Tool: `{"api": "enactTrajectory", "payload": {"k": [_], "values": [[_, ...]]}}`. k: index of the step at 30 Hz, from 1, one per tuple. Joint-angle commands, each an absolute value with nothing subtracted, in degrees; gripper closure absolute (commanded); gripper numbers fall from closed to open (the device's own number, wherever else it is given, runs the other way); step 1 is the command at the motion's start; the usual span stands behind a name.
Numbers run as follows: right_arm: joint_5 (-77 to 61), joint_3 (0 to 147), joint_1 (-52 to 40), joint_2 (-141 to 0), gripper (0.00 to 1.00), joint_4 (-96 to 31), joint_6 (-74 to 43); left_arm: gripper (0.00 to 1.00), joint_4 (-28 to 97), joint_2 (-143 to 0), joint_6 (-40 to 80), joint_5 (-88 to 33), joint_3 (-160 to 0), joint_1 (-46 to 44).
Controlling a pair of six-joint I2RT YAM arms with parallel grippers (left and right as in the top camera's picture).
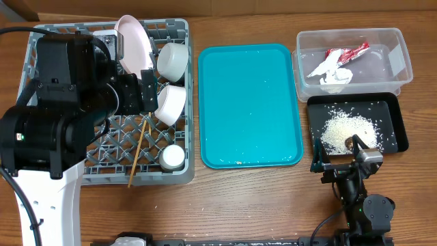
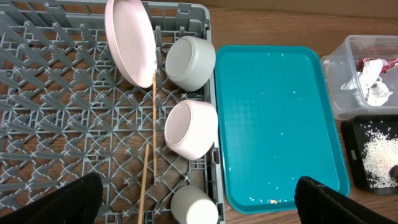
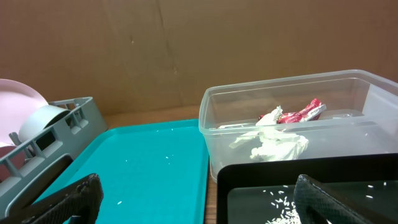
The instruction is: Sort waste into correct bins and load items into the dishwasher
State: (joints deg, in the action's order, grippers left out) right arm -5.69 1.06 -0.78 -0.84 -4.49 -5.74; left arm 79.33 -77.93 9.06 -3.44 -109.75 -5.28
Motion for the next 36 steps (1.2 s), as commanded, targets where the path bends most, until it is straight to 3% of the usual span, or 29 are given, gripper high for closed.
{"api": "enactTrajectory", "payload": {"k": [1,15,22,26,36], "values": [[-5.17,0.45,-0.67,-0.16,0.0,-4.19,-5.56,0.0,79.33,-78.28,9.85,-3.88,-109.65,-5.39],[-5.19,0.45,-0.67,-0.16,0.0,-4.21,-5.56,0.0,79.31,-78.3,9.85,-3.86,-109.65,-5.39],[-5.17,0.45,-0.67,-0.16,0.0,-4.21,-5.56,0.0,79.09,-75.5,9.72,3.05,-108.09,-5.21],[-5.17,0.45,-0.67,-0.16,0.0,-4.21,-5.56,0.0,69.45,-71.22,9.72,2.74,-100.9,-5.21],[-5.17,0.45,-0.67,-0.16,0.0,-4.21,-5.56,0.0,39.46,-50.74,9.17,1.65,-64.77,-4.73]]}}
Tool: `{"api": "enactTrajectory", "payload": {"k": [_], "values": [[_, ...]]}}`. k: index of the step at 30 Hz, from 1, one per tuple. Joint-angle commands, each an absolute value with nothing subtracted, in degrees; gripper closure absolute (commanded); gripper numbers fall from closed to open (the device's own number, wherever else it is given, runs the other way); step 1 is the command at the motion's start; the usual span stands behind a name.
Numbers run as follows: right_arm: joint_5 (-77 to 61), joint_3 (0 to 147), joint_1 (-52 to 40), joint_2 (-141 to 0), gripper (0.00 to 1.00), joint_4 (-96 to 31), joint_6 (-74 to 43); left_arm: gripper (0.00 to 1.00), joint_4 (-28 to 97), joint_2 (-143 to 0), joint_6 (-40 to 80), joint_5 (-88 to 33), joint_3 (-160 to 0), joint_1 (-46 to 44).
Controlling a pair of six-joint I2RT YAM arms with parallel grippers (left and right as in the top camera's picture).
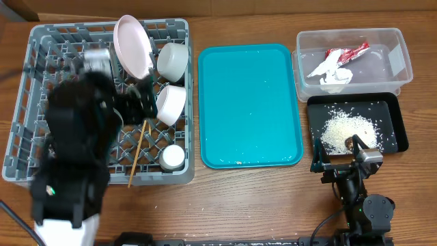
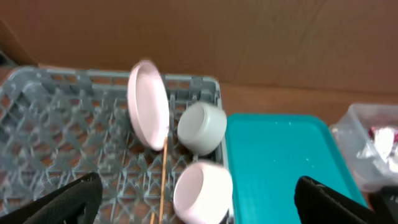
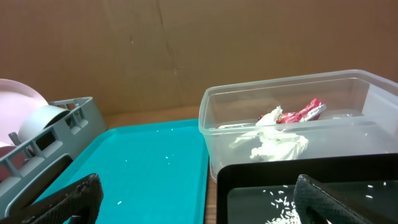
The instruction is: Sort waste into correct bins and load items into the dishwasher
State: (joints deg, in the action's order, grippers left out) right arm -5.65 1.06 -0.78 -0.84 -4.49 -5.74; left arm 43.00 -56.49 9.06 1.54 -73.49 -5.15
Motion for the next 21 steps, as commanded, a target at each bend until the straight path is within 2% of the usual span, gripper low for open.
{"api": "enactTrajectory", "payload": {"k": [1,14,21], "values": [[-5.17,0.45,-0.67,-0.16,0.0,-4.21,-5.56,0.0,37.47,-48.75,9.19,1.65,-61.49,-4.73],[-5.17,0.45,-0.67,-0.16,0.0,-4.21,-5.56,0.0,8.49,-17.85,8.75,2.92,-19.9,-4.73],[-5.19,0.45,-0.67,-0.16,0.0,-4.21,-5.56,0.0,7.03,-3.79,3.22,2.92,-9.34,-4.71]]}}
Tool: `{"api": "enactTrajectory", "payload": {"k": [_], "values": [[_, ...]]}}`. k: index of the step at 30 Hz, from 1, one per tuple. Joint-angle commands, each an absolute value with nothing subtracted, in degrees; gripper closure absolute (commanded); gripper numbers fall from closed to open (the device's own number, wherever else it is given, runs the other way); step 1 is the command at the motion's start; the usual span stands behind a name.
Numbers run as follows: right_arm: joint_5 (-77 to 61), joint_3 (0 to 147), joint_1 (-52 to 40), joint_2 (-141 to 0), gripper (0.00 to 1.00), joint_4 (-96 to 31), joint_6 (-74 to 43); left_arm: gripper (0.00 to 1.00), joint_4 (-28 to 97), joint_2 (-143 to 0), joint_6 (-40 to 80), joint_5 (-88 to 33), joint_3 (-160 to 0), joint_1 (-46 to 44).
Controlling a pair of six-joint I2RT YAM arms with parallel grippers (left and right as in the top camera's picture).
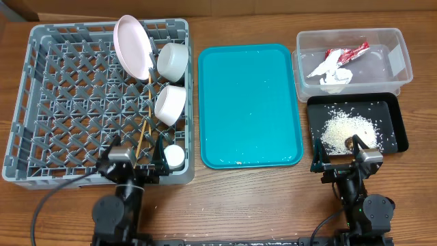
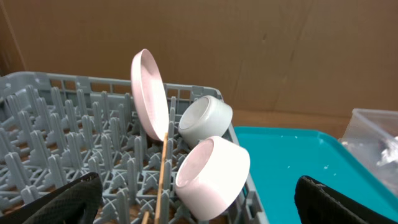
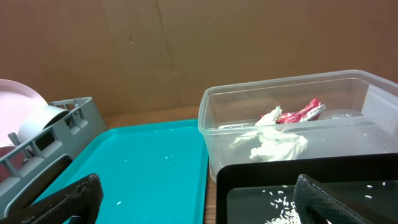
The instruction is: Sort waste into correct bins and load items into the dishwasher
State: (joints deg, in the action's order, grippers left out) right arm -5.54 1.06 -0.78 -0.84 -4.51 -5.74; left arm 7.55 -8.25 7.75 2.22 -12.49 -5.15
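Note:
The grey dish rack holds an upright pink plate, two bowls on their sides, chopsticks and a small white cup. My left gripper sits low at the rack's front edge, open and empty. In its wrist view the plate, the near bowl and a chopstick lie ahead of the left gripper. My right gripper is open and empty in front of the black tray of rice.
A teal tray with a few rice grains lies between the rack and the bins. The clear bin at the back right holds crumpled paper and a red wrapper. A cardboard wall stands behind the table.
My left arm was over the rack; now it is low at the table's front edge, its gripper still open and facing the rack. The right arm has not moved.
My left arm was above the rack's left half, its open gripper looking down on the plate, bowls and chopsticks. Then it was nearer the front with its view tilted up. Now it rests at the front edge. The dishes and the right arm stayed put.

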Motion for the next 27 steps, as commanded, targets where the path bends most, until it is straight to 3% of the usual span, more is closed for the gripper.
{"api": "enactTrajectory", "payload": {"k": [1,16,27], "values": [[-5.17,0.45,-0.67,-0.16,0.0,-4.19,-5.56,0.0,7.03,-2.7,2.31,2.68,-8.54,-4.71],[-5.19,0.45,-0.67,-0.16,0.0,-4.21,-5.56,0.0,4.1,-0.16,-15.22,-1.96,-0.25,-3.62],[-5.19,0.45,-0.67,-0.16,0.0,-4.21,-5.56,0.0,4.32,-0.25,-15.25,-1.52,-0.25,-3.62]]}}
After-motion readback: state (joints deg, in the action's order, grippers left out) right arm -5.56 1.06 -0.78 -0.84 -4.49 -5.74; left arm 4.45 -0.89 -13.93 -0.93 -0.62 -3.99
